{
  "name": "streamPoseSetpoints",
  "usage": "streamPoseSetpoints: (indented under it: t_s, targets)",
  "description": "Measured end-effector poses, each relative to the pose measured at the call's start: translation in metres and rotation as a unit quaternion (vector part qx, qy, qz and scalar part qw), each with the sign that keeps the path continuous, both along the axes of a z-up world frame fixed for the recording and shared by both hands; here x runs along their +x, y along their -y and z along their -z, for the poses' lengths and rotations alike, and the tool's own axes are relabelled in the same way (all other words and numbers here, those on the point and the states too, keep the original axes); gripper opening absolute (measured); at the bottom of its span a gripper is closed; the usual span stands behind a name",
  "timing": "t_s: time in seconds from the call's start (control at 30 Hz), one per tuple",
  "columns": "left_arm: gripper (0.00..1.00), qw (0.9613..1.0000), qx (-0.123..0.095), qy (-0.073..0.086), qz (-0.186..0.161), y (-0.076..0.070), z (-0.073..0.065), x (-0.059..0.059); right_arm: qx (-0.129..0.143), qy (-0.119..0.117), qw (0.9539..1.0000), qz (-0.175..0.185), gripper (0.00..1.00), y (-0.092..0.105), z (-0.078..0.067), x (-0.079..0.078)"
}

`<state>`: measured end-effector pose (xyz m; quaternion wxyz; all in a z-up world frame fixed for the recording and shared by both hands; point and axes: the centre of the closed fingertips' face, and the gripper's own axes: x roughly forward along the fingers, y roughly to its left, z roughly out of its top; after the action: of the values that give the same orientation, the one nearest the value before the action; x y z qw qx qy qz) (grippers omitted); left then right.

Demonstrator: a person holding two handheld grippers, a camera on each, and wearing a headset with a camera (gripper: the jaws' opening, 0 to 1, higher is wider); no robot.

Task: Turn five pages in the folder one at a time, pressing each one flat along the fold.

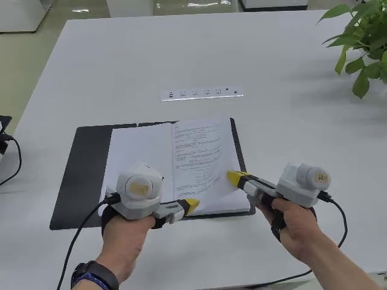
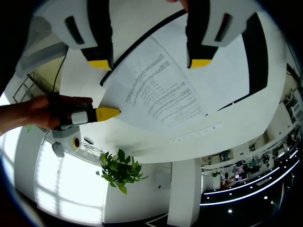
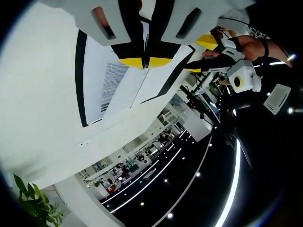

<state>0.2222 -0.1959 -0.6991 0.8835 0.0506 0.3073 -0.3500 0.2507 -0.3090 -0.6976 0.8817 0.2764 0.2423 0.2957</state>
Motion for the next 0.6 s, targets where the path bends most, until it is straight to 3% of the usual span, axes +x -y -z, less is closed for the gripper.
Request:
streamPoseSetpoints:
  t_s: [0.6]
  targets:
    - [0.64,0.9995,-0.002,0.016,-0.029,-0.044,-0.013,-0.004,0.003,0.016,0.9996,-0.021,0.00,-0.042,-0.018,0.000]
